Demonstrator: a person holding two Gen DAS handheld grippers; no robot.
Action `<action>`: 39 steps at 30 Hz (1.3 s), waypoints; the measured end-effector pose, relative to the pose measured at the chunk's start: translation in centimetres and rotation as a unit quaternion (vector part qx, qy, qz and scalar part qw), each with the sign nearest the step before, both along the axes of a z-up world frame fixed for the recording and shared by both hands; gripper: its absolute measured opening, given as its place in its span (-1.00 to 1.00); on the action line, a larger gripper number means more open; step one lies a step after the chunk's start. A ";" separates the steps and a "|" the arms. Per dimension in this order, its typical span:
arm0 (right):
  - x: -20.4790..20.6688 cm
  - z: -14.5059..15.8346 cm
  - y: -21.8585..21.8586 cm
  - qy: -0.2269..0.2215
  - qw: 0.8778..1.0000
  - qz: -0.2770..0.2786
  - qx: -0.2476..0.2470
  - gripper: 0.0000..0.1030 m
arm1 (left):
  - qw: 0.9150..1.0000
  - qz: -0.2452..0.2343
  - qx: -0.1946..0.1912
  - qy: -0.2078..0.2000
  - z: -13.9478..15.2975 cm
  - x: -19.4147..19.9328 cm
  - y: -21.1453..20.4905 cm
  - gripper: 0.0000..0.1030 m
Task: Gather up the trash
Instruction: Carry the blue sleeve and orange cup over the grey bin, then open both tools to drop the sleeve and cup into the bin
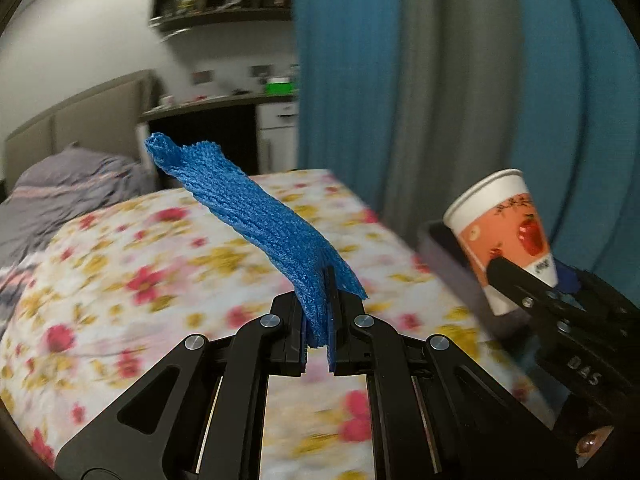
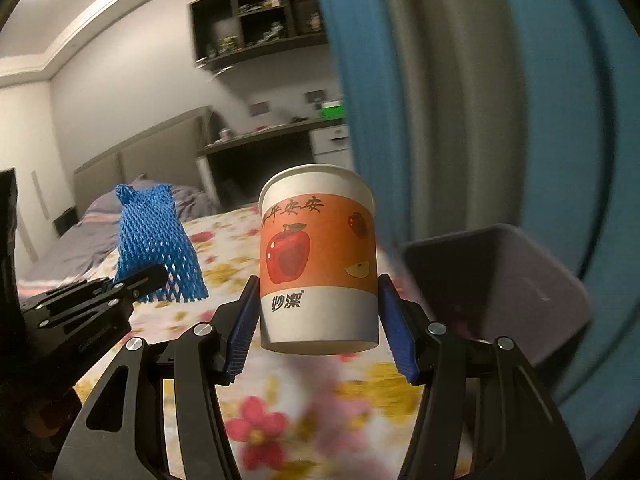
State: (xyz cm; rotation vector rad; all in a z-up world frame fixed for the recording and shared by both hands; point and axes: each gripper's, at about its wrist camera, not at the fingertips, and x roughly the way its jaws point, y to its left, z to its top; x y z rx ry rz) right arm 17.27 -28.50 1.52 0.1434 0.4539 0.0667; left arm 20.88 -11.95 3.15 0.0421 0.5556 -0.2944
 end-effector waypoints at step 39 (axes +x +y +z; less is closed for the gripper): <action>4.4 -7.6 -13.4 0.112 0.985 -0.133 0.010 0.18 | 0.995 -0.090 -0.032 0.017 -5.3 0.5 -8.6 0.88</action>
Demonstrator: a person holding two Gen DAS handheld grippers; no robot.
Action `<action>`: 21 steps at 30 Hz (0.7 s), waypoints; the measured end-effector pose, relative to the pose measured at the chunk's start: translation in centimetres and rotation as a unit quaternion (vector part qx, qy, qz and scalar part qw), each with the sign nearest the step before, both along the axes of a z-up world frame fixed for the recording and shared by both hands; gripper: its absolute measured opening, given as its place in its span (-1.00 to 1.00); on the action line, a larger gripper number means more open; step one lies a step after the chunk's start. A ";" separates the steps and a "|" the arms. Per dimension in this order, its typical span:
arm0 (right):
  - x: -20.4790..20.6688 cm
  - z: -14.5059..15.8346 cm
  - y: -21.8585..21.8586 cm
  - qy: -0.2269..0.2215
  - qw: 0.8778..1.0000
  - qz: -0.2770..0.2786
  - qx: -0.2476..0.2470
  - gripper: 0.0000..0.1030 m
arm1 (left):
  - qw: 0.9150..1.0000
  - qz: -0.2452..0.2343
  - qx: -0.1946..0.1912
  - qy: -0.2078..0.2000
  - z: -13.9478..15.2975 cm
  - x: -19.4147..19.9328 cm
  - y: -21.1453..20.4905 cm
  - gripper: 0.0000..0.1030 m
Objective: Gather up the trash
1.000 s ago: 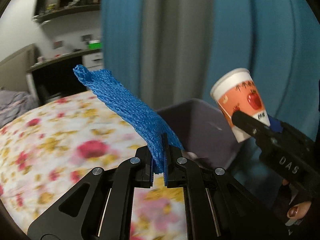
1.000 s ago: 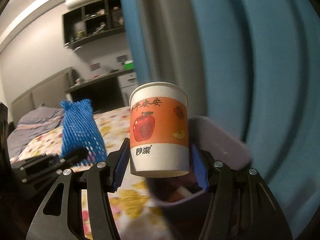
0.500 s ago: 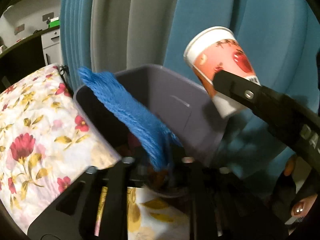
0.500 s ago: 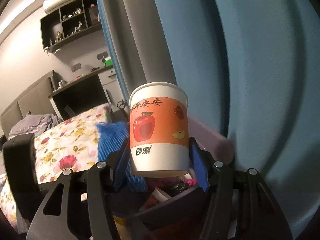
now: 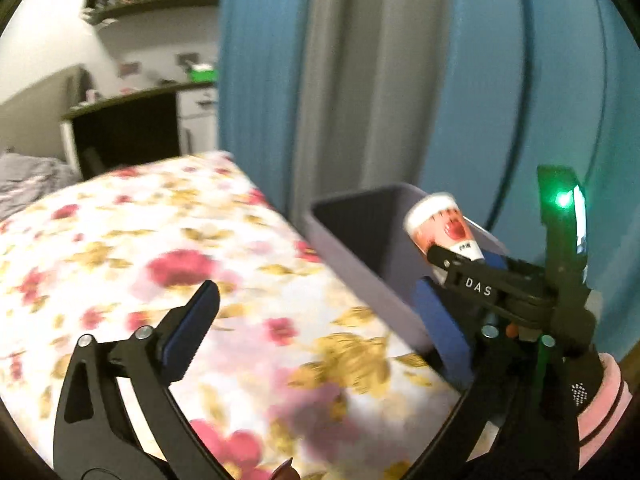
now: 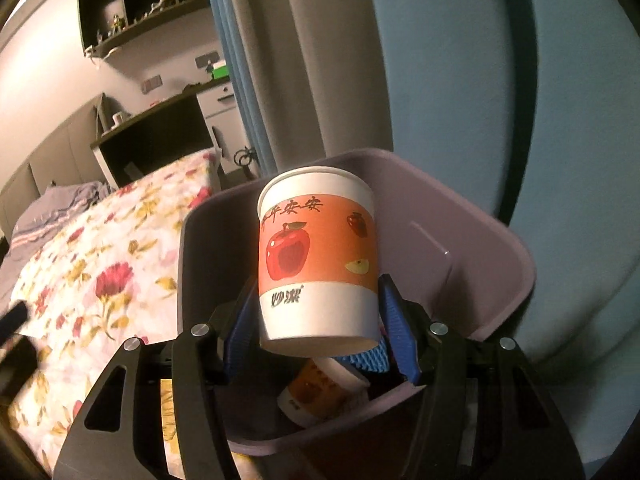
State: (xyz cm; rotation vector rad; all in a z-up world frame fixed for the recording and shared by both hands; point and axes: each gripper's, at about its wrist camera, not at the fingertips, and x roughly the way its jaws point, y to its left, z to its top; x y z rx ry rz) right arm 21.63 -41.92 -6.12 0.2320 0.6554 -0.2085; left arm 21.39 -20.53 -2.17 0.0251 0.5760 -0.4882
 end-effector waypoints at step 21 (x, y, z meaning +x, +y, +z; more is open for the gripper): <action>-11.6 5.4 8.9 -0.108 0.992 0.027 -0.060 0.88 | 0.988 0.148 0.022 -0.038 2.2 -8.2 8.6 0.89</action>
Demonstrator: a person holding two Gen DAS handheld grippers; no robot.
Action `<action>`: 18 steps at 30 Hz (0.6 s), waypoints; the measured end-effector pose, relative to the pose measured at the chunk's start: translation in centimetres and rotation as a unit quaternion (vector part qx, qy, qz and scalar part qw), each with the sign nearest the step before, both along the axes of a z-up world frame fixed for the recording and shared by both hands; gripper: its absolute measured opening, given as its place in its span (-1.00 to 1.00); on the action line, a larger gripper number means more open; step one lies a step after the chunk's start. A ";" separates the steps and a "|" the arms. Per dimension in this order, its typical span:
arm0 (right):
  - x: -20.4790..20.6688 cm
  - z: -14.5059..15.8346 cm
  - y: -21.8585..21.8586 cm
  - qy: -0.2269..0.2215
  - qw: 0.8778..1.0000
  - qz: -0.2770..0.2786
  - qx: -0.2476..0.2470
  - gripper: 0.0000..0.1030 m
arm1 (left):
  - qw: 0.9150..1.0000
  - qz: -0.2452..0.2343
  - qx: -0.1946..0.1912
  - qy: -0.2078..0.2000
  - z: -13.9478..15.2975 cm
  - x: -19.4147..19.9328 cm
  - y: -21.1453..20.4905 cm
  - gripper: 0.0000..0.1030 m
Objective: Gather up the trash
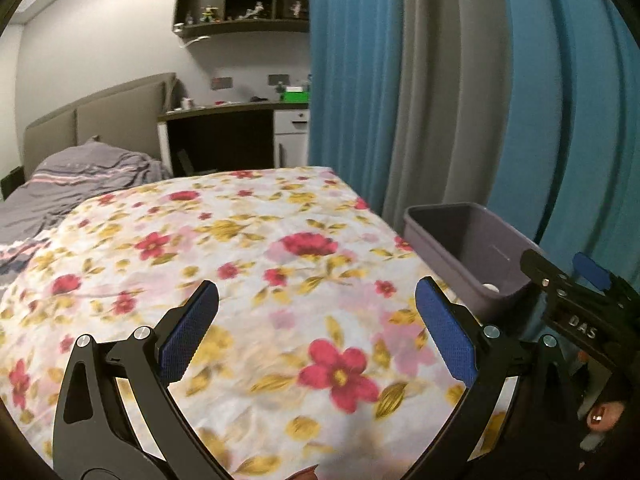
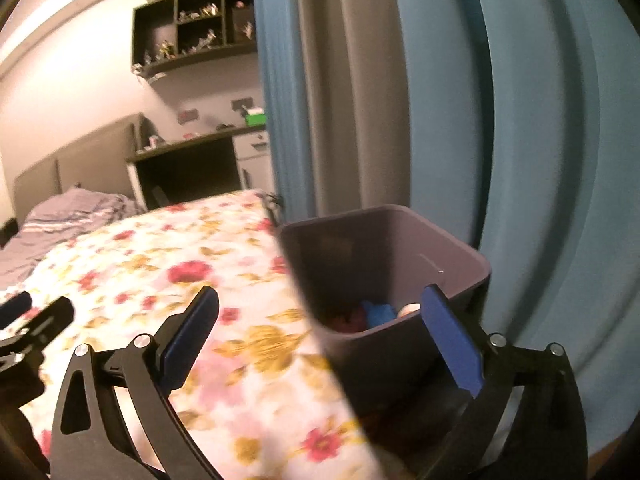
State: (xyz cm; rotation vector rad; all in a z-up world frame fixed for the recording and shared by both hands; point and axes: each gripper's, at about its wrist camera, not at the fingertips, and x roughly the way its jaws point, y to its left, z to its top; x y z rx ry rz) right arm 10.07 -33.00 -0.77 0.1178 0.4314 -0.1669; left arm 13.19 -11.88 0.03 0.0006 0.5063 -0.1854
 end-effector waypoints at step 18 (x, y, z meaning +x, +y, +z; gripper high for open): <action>-6.2 1.3 9.2 -0.026 0.998 0.033 -0.049 0.89 | 0.998 0.062 -0.007 -0.030 1.4 -7.3 7.6 0.89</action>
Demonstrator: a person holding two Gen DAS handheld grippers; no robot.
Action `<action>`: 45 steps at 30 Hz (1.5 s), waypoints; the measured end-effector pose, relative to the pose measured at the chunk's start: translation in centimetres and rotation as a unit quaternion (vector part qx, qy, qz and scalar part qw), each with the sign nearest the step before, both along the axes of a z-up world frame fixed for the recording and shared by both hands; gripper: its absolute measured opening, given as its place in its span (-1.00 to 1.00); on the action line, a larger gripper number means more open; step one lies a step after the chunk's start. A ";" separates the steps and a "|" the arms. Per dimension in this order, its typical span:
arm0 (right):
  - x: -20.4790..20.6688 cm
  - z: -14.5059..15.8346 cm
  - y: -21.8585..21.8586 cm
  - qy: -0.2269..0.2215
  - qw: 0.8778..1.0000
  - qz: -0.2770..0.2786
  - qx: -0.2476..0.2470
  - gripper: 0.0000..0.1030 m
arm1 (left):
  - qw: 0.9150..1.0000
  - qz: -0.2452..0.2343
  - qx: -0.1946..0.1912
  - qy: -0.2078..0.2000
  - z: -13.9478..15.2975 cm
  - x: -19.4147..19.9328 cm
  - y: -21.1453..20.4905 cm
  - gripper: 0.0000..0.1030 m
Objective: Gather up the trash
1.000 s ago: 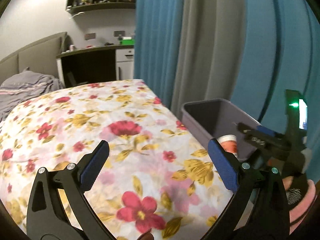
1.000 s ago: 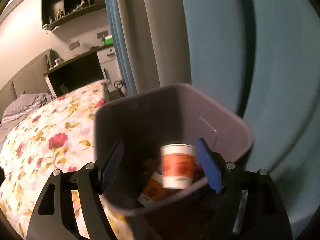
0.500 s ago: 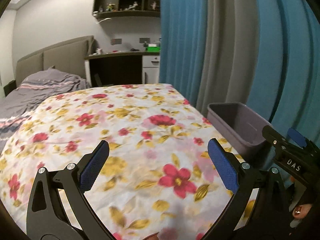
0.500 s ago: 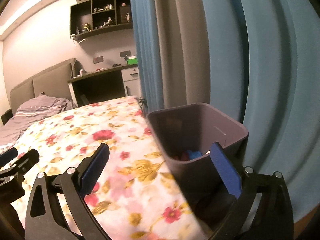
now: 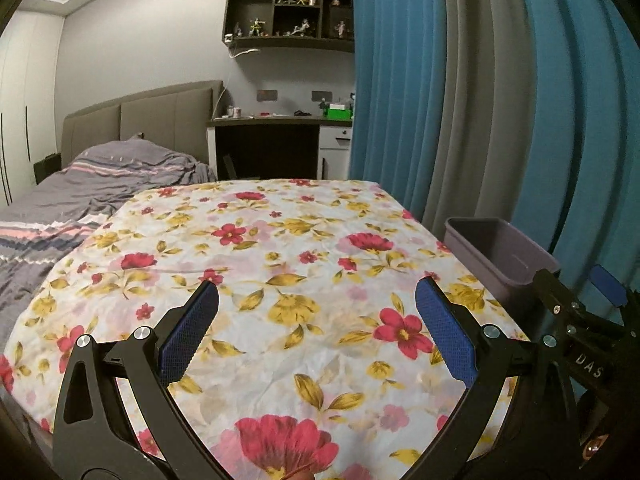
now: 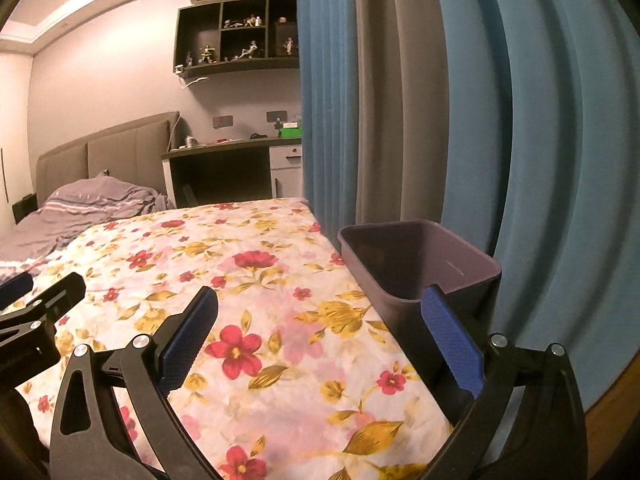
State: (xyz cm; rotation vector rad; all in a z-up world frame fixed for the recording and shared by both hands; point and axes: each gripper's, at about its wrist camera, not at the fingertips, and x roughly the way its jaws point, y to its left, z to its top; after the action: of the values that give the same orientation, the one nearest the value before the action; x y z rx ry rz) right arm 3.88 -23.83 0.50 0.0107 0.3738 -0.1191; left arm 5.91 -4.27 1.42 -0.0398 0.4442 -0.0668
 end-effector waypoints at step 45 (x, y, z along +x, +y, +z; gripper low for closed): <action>-1.1 0.2 0.8 -0.013 1.000 -0.009 0.002 0.89 | 1.000 -0.012 -0.007 -0.009 0.5 -1.1 -0.1 0.89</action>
State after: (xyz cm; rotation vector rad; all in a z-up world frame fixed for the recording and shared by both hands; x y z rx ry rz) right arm 2.74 -23.05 0.73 0.0200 0.3487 -0.1364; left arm 4.83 -4.42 1.96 -0.0469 0.4263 -0.0937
